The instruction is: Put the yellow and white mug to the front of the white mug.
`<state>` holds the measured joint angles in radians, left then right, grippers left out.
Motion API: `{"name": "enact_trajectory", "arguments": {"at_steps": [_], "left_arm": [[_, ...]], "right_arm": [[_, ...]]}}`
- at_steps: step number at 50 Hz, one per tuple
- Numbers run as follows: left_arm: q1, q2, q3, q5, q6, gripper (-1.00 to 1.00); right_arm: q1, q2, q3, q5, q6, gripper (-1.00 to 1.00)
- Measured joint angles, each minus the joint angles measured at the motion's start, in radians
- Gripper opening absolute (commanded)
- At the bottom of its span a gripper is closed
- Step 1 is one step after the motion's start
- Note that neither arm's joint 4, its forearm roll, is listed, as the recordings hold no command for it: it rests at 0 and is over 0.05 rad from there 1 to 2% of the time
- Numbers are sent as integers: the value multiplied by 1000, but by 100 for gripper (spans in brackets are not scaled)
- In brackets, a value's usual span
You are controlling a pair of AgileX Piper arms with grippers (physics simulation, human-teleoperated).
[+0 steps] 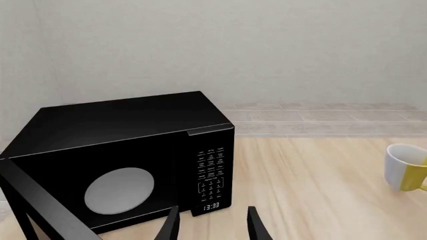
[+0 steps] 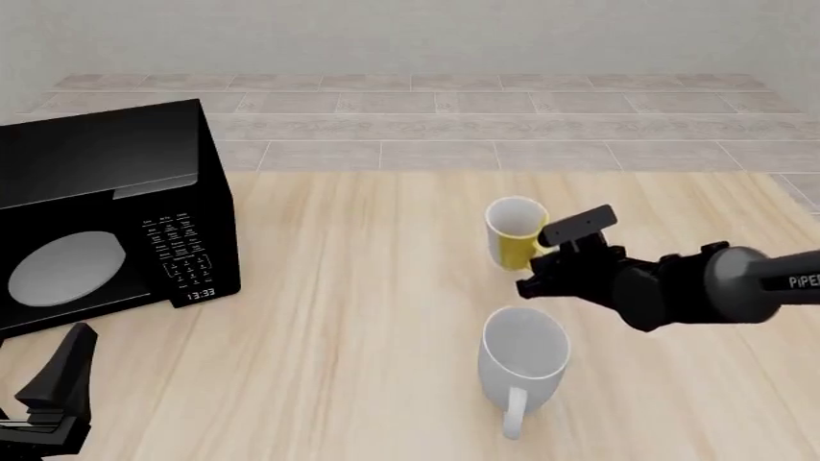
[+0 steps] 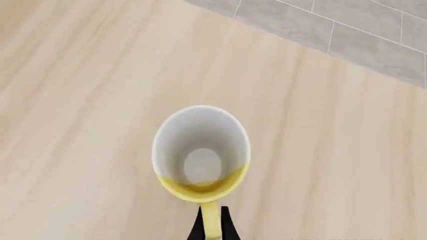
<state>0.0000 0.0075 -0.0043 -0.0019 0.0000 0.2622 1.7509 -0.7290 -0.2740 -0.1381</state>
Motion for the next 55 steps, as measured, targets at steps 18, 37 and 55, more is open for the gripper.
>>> {"name": "enact_trajectory", "arguments": {"at_steps": [18, 37, 55], "left_arm": [[0, 0, 0, 0, 0, 100], [0, 0, 0, 0, 0, 100], [0, 0, 0, 0, 0, 100]], "right_arm": [[-18, 66, 3, -38, 3, -100], [-23, 84, 2, -45, 9, 100], [-23, 59, -2, -18, 5, 100]]}}
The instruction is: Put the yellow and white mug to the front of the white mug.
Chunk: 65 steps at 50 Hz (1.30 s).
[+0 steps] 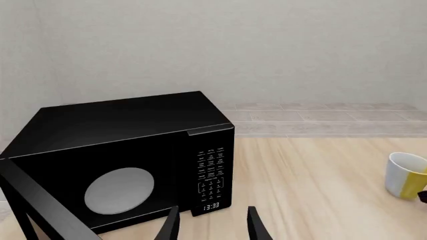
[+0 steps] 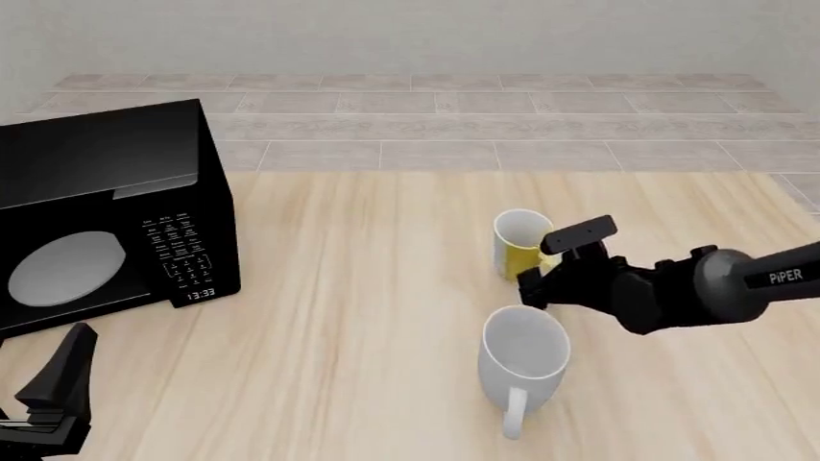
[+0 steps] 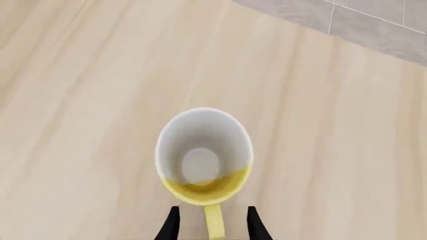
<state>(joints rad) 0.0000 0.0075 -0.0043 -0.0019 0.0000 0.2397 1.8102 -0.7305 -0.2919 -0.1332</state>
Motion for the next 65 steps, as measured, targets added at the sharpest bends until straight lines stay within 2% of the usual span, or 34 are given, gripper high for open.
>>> {"name": "enact_trajectory", "arguments": {"at_steps": [23, 42, 65], "left_arm": [[0, 0, 0, 0, 0, 100], [0, 0, 0, 0, 0, 100], [0, 0, 0, 0, 0, 100]], "right_arm": [[15, -230, 39, 104, -27, 100], [35, -554, 155, 176, -22, 100], [15, -927, 277, 261, 0, 100]]}}
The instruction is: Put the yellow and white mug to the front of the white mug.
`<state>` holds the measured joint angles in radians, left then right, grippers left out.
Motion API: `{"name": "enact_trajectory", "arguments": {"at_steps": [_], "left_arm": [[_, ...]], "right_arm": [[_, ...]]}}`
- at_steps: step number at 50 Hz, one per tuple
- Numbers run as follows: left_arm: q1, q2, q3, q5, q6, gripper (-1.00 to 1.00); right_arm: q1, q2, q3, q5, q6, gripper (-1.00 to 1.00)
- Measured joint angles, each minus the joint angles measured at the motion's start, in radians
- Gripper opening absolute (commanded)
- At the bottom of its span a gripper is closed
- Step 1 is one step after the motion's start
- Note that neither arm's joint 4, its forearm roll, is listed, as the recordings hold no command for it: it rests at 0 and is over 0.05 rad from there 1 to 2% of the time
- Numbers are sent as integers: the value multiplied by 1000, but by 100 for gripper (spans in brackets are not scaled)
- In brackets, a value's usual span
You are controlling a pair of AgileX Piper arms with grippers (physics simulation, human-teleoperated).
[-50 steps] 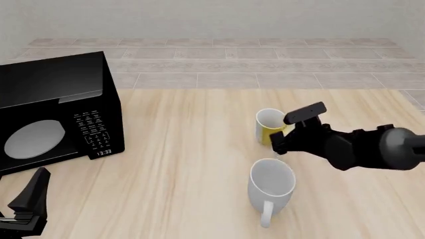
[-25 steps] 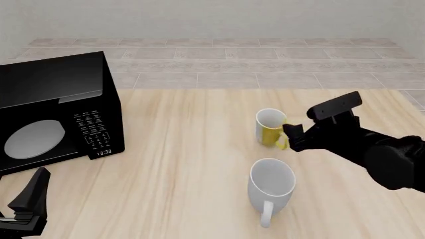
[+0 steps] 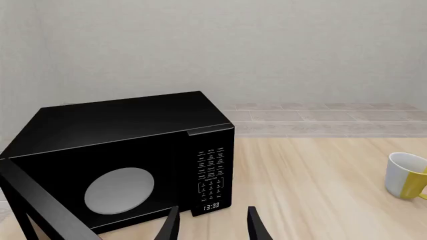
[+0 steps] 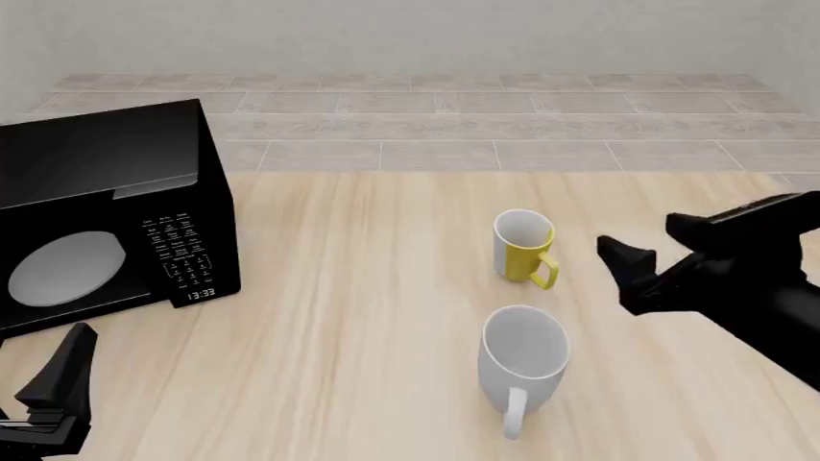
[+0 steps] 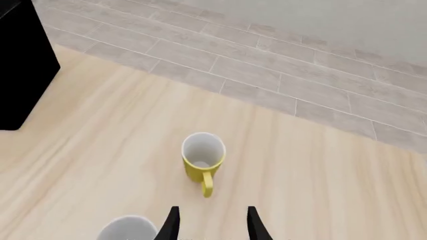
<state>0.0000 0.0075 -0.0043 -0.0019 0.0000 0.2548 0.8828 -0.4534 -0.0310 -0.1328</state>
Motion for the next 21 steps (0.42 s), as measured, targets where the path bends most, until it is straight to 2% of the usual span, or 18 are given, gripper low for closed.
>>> {"name": "enact_trajectory", "arguments": {"at_steps": [21], "left_arm": [[0, 0, 0, 0, 0, 100]], "right_arm": [[-49, -276, 61, 96, 10, 100]]}}
